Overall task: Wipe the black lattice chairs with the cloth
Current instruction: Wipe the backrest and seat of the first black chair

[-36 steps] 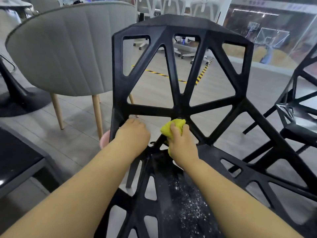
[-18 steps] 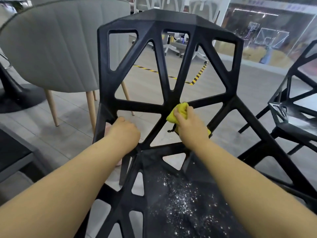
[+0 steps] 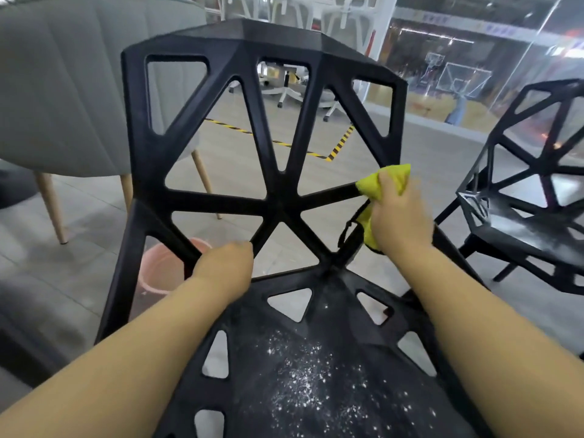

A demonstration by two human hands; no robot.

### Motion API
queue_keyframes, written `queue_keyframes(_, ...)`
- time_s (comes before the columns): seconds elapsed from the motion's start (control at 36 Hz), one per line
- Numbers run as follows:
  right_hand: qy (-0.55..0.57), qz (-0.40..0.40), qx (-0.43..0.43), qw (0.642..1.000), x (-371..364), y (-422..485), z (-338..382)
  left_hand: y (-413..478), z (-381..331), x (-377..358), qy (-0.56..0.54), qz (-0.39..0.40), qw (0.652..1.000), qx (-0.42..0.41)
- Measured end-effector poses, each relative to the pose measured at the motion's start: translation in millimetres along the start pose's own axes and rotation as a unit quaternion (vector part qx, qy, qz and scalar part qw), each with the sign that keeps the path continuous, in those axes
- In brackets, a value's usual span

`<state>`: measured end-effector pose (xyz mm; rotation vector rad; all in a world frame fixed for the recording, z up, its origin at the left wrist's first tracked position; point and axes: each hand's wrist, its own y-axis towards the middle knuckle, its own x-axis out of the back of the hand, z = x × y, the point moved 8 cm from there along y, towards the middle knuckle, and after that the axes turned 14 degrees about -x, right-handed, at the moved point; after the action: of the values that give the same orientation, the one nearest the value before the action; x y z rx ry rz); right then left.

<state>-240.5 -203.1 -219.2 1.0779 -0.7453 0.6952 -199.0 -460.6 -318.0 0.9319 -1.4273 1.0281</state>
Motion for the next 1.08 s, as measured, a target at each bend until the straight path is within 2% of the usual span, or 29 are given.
queue_keyframes(0.06,0.003,-0.012,-0.043,0.999,11.2,24.1,-12.9,5.7,-4.3,-2.3,-0.035,-0.027,0.999,0.005)
queue_keyframes(0.14,-0.051,0.055,-0.040,0.996,-0.4,28.9,-17.1,10.6,-6.4,-3.2,0.000,-0.052,0.999,0.014)
queue_keyframes(0.19,-0.099,0.067,-0.033,0.992,-9.5,20.3,-15.6,11.7,-3.1,-3.7,0.019,-0.063,0.998,0.025)
queue_keyframes(0.25,-0.104,0.075,-0.053,0.990,-16.3,7.4,-14.5,12.9,-0.5,-2.2,0.006,-0.078,0.996,0.029)
queue_keyframes(0.33,-0.130,0.101,-0.007,0.986,-46.3,-28.2,-7.7,16.1,4.0,-1.9,-0.024,-0.088,0.995,0.035)
queue_keyframes(0.39,-0.128,0.147,0.020,0.981,-68.4,-62.8,-0.1,16.8,5.9,-1.8,-0.049,-0.091,0.994,0.036)
queue_keyframes(0.47,-0.163,0.221,-0.006,0.962,-91.9,-99.6,2.4,17.2,6.5,-1.8,-0.062,-0.089,0.993,0.035)
queue_keyframes(0.56,-0.156,0.243,-0.011,0.957,-98.2,-97.8,5.4,16.8,4.6,-0.3,-0.059,-0.084,0.994,0.032)
queue_keyframes(0.67,-0.131,0.345,0.074,0.927,-111.7,-118.7,18.9,15.2,-0.4,3.7,-0.019,-0.055,0.998,0.022)
queue_keyframes(0.81,-0.062,0.359,0.013,0.931,-94.0,-135.4,23.6,3.4,-7.2,9.5,0.031,0.024,0.999,-0.030)
queue_keyframes(0.92,0.048,0.316,-0.011,0.947,-71.1,-133.0,36.9,-18.1,-11.2,15.1,0.035,0.080,0.994,-0.062)
queue_keyframes(0.97,0.117,0.298,-0.023,0.947,-60.8,-129.2,47.2,-33.3,-6.5,27.2,0.017,0.041,0.998,-0.051)
queue_keyframes(1.08,0.236,0.272,-0.005,0.933,-41.2,-126.3,87.5,-77.8,18.2,57.5,-0.011,-0.155,0.986,-0.055)
